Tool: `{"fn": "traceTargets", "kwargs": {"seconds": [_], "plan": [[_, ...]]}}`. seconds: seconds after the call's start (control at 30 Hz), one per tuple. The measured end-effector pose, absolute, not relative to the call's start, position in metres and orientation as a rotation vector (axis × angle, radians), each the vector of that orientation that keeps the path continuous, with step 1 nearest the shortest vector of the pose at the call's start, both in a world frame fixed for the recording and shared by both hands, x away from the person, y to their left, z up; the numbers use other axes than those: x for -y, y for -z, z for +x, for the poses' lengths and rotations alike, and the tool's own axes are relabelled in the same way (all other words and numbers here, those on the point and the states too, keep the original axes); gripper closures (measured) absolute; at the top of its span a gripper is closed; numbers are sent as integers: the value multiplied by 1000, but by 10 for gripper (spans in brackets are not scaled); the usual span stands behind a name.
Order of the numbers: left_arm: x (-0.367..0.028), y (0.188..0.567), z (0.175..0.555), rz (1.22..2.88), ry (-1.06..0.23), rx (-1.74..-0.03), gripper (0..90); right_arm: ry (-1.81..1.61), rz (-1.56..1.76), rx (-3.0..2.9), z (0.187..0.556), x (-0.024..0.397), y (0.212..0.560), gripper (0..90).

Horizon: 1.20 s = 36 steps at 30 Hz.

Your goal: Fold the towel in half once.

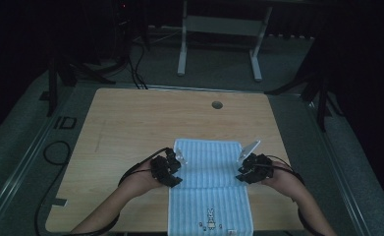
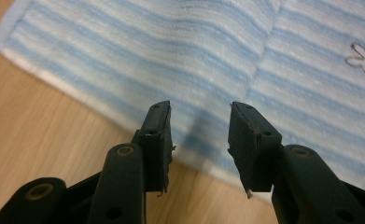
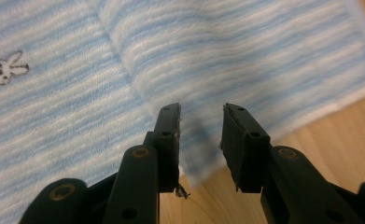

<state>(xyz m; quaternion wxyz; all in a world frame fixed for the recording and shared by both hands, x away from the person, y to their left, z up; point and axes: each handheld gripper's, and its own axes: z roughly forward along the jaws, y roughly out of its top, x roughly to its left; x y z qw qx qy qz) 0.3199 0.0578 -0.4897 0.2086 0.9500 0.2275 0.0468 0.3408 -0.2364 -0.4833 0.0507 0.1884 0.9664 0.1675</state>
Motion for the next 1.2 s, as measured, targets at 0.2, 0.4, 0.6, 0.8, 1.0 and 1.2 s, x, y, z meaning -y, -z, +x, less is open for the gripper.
{"fn": "traceTargets", "kwargs": {"seconds": [0.2,0.4,0.6,0.8,1.0,1.2], "plan": [[-47,513,333,2688,-93,-643,590,-435,568,-2964,345,229,507,667],[-46,519,341,2696,-83,-656,589,-436,596,-2987,353,230,516,667],[-47,520,357,2677,-98,-701,590,-422,611,-2976,366,228,516,667],[-44,520,367,2685,-105,-712,589,-398,639,-2975,387,225,516,655],[-49,520,376,2673,-122,-751,589,-416,654,-2982,395,225,516,652],[-47,515,373,2690,-108,-740,588,-423,655,-2998,397,224,513,597]]}}
